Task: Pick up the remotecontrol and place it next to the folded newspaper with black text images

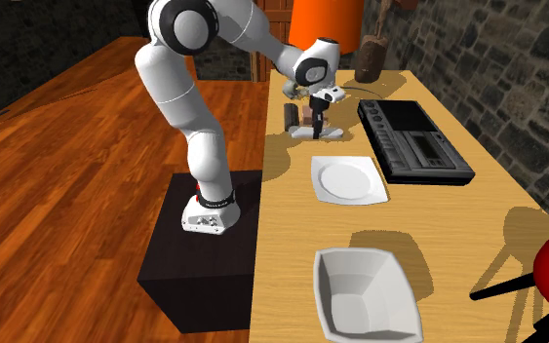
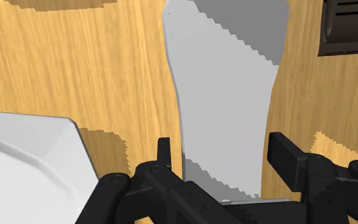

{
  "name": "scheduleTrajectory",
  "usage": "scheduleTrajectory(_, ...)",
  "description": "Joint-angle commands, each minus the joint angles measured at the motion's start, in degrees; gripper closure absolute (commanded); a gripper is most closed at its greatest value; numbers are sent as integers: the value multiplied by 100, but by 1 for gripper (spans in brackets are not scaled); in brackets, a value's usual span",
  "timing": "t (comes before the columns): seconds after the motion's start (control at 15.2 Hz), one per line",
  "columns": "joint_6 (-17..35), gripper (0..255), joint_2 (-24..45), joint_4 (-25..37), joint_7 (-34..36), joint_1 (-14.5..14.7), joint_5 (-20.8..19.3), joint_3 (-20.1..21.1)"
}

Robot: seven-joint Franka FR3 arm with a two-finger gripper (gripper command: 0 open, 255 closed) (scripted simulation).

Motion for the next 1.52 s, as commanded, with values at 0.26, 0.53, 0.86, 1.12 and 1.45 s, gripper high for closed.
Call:
scheduleTrajectory(0.26,524,255,309,-221,71,-25,-82,57)
scheduleTrajectory(0.53,663,255,399,-273,96,-33,-111,72)
scheduleTrajectory(0.86,663,255,399,-273,96,-33,-111,72)
scheduleTrajectory(1.12,663,0,399,-273,96,-33,-111,72)
scheduleTrajectory(1.45,14,0,25,16,6,-7,-8,6)
